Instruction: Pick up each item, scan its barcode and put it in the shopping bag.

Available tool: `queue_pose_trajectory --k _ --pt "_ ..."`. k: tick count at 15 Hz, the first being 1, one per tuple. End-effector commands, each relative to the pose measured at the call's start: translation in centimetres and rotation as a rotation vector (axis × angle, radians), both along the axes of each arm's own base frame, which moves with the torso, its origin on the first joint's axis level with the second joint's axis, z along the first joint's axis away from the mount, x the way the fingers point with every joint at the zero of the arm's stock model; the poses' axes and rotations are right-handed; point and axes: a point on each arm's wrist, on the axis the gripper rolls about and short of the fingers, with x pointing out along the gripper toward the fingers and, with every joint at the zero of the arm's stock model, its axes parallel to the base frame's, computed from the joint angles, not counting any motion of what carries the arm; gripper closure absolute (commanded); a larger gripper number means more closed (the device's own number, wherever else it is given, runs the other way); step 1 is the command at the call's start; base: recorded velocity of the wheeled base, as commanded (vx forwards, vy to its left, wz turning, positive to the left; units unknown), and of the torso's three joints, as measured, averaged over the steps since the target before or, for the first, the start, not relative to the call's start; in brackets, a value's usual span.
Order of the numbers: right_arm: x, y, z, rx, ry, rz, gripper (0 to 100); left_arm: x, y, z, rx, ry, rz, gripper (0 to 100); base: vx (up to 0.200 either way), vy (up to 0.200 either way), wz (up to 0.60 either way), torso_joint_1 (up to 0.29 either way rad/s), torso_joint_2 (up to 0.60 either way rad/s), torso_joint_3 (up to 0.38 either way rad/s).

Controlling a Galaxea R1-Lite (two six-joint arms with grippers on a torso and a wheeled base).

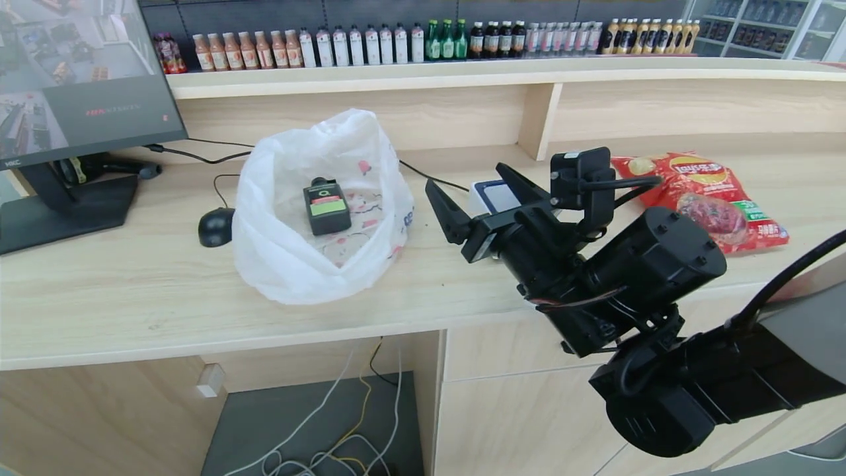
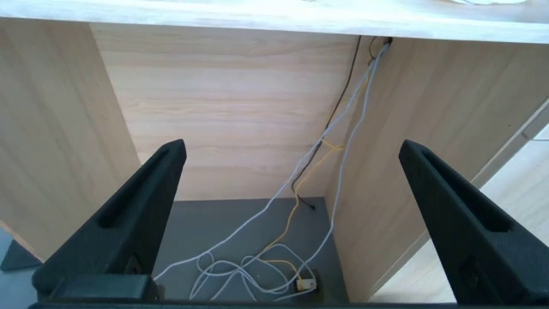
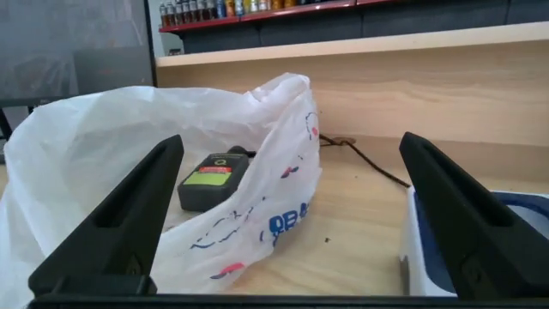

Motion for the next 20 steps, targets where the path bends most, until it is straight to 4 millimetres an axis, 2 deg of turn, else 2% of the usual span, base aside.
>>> queue_pose_trajectory --k 1,6,12,19,20 --pt "0.1 0.0 0.0 0.001 -0.002 -0.001 0 0.0 0.0 0.0 -0.001 0.0 0.0 0 0.0 -0.2 0.0 0.007 0.0 0.002" --pt "-0.1 -0.3 -0.4 0.0 0.021 -0.028 0 0.0 0.0 0.0 0.001 0.0 0.0 0 0.0 -0.2 0.0 0.004 0.0 0.002" --pt "-0.4 -0.6 0.7 0.041 0.016 -0.072 0 0.0 0.0 0.0 -0.001 0.0 0.0 0 0.0 -0.2 0.0 0.005 0.0 0.0" --pt "-0.7 -0.9 0.2 0.024 0.034 -0.077 0 0.0 0.0 0.0 0.001 0.0 0.0 0 0.0 -0.2 0.0 0.003 0.01 0.001" --pt "-0.8 -0.9 0.0 0.02 0.038 -0.076 0 0.0 0.0 0.0 0.001 0.0 0.0 0 0.0 0.0 0.0 0.0 0.0 0.0"
